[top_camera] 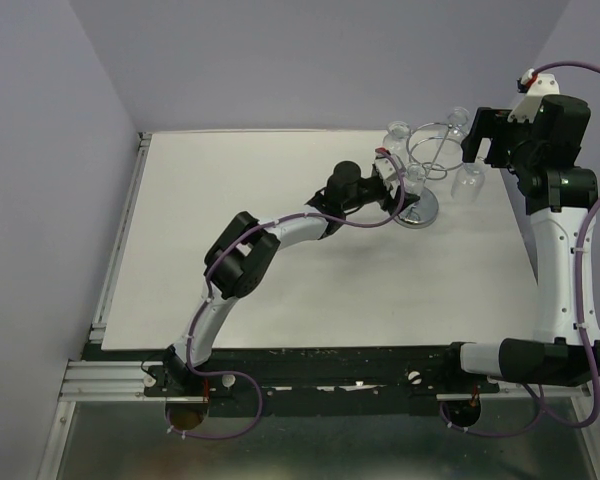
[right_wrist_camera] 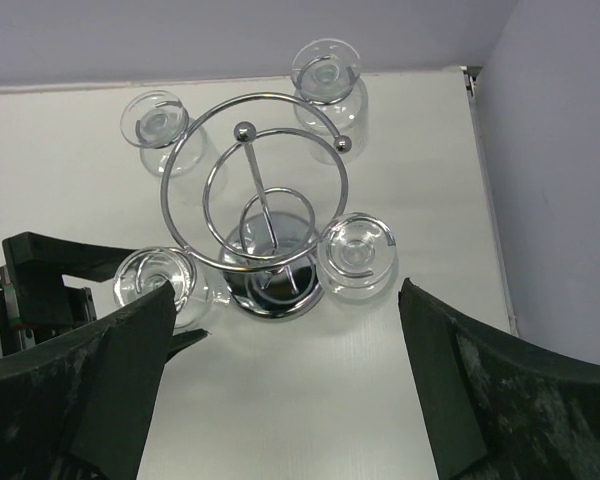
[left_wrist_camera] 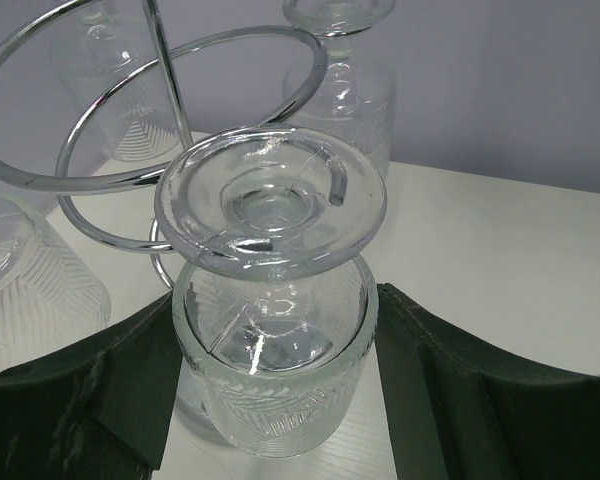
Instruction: Take the wine glass off the wine glass rack
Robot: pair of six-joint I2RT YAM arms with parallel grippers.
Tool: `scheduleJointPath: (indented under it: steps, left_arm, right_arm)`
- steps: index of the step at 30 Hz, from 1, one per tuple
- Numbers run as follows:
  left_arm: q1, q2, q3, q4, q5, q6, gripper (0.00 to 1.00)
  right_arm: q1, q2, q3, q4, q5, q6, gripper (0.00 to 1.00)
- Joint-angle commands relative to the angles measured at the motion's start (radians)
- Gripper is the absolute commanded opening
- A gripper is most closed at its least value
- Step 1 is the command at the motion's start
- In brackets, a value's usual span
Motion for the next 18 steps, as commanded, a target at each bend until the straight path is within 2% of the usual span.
scheduleJointPath:
  steps: [1, 18]
  left_arm:
    - [-0.017, -0.07, -0.018, 0.052, 0.064, -0.057, 0.0]
    - [-0.019, -0.118, -0.074, 0.095, -0.008, -0.074, 0.0]
  right_arm:
    - [-0.006, -0.027, -0.021, 0.0, 0.0, 0.012, 1.0]
    - [-0.008, -0.048, -0.032, 0.0, -0.017, 0.014, 1.0]
